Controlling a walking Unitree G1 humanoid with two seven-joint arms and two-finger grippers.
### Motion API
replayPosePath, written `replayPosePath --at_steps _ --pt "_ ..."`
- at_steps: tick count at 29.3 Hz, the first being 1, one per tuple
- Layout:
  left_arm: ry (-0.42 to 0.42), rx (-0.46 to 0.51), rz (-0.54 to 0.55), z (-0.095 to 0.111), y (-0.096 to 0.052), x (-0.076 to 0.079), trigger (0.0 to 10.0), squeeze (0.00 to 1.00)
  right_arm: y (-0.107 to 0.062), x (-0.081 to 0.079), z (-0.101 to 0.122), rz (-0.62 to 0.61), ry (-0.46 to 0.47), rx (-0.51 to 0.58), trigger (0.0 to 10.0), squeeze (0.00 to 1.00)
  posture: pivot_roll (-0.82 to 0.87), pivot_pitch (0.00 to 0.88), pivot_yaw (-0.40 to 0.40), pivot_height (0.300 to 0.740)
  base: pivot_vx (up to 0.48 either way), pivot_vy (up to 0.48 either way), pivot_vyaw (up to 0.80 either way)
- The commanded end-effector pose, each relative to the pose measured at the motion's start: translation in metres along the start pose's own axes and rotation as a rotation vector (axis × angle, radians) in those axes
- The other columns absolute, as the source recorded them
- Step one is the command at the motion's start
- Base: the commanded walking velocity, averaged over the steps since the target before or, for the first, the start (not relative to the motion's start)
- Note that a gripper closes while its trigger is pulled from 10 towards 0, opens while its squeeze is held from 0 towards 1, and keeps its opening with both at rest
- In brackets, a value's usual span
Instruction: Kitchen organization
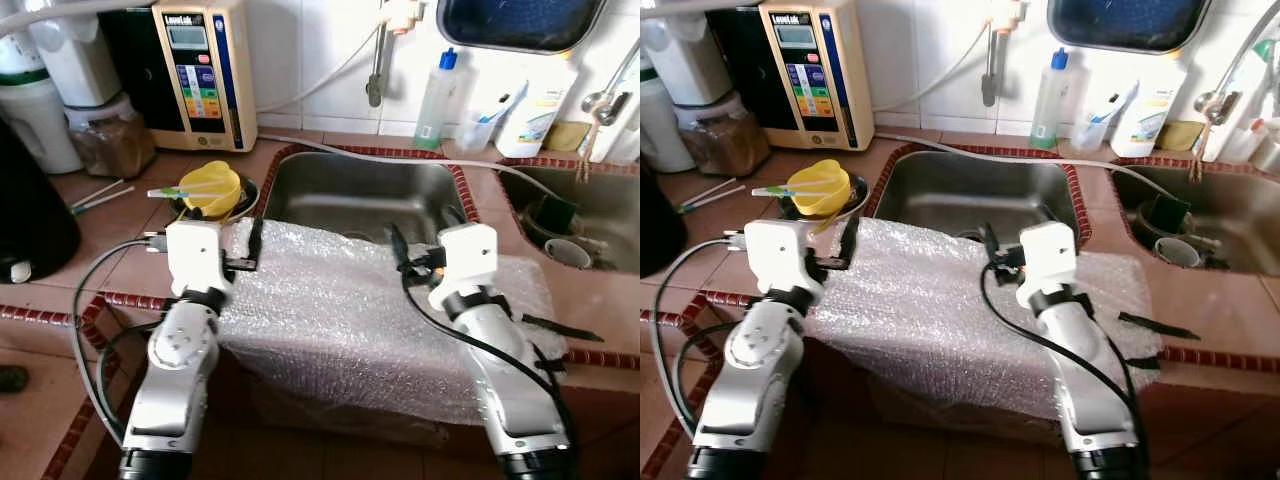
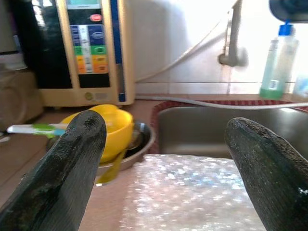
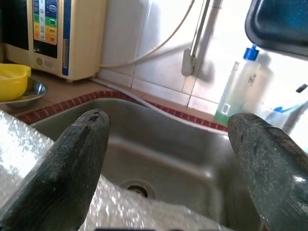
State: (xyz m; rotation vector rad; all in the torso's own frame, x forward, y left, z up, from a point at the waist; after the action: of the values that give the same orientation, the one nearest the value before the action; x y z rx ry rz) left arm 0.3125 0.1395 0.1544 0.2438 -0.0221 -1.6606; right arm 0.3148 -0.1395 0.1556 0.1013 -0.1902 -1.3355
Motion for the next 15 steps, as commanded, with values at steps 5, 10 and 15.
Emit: replayPosePath --at_steps 5,10,15 --pt "0.009 -0.013 0.036 -0.0024 -0.0005 -0.0083 10.0 0.0 0.0023 -0.008 0.0037 0.033 -0.007 0.016 10.0 0.0 0.1 0.0 -0.007 0.74 0.0 -0.059 0.0" --pt "0.012 -0.012 0.043 -0.0022 0.0 -0.0084 10.0 0.0 0.0026 -0.0105 0.0033 0.041 -0.018 0.015 10.0 0.0 0.1 0.0 -0.007 0.74 0.0 0.0 0.64" --pt "0.018 -0.011 0.05 -0.0019 0.0004 -0.0087 10.0 0.0 0.0027 -0.0103 0.0031 0.038 -0.014 0.016 10.0 0.0 0.1 0.0 -0.008 0.74 0.0 0.0 0.8"
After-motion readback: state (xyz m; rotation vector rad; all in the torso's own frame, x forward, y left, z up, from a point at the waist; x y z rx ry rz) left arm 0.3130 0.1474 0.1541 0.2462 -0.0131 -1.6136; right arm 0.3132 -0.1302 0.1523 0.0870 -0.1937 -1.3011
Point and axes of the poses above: a point about 5 cm out from each wrist's last joint towards the gripper, its own y axis pointing out of the wrist towards the gripper, its own z axis along the axis of the wrist's last joint, x = y × z, the point moved 2 cm from there along y, pointing out of the wrist towards the gripper, and after that the axes turned 6 degrees about y, right-handed, at the moved point
